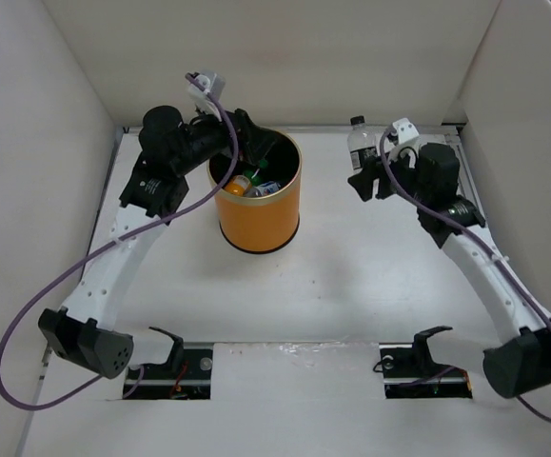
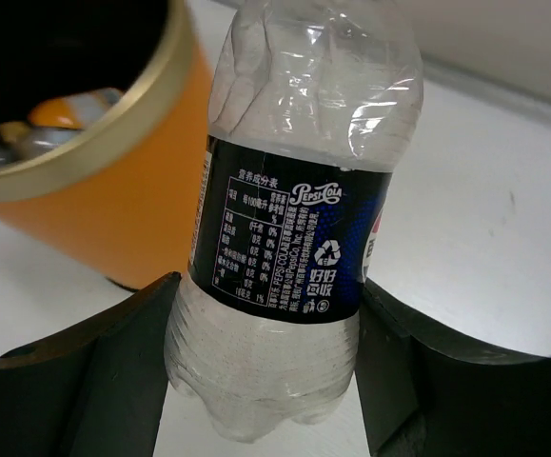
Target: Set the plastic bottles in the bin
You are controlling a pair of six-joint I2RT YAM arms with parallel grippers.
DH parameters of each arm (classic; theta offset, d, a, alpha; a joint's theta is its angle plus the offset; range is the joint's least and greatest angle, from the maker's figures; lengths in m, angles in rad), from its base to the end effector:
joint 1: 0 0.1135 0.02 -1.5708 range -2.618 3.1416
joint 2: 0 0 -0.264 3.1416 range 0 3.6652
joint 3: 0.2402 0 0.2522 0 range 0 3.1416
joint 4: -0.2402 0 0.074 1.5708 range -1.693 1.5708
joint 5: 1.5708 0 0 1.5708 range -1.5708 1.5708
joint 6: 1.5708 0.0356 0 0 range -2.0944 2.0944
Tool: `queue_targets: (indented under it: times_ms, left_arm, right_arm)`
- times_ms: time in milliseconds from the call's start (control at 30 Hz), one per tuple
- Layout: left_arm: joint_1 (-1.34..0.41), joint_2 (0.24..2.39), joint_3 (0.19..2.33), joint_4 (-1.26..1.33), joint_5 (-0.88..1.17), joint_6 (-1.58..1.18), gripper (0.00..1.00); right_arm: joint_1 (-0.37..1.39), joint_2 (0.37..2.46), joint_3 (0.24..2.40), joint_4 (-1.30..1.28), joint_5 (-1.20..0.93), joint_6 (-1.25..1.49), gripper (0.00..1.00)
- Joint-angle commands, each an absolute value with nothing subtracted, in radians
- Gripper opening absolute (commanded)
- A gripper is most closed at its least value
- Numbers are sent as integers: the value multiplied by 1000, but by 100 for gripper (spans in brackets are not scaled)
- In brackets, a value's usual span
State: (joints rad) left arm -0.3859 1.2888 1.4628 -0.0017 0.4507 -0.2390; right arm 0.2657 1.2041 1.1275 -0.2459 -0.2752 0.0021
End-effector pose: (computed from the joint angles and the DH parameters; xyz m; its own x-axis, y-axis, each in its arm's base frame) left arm 0.2553 -0.1205 0.4868 -0.0200 -0.2219 -0.9749 0.7531 0.6380 -0.1607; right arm 0.2646 0.0820 0.3667 -0.3069 -0.0814 -0.9483 -0.5007 0.8611 0.0881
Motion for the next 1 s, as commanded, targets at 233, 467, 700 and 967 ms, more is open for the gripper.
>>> queue_targets:
  times_ms: [233,467,700,967]
  left_arm:
    - [-388,1318,1413,231,827,-313,100]
    - [-388,1351,1413,270,954,-345,100]
    - [-388,1361,1413,255,966,-345,100]
    - [-388,1351,1413,276,966,-345,100]
  right_arm:
    - [414,1120,1167,-98,-522,8,5]
    - [528,1212,1267,-8,-522,55,5]
    - [610,1261,1382,11,-492,64,5]
    - [690,1304,1402,49,-505,74,5]
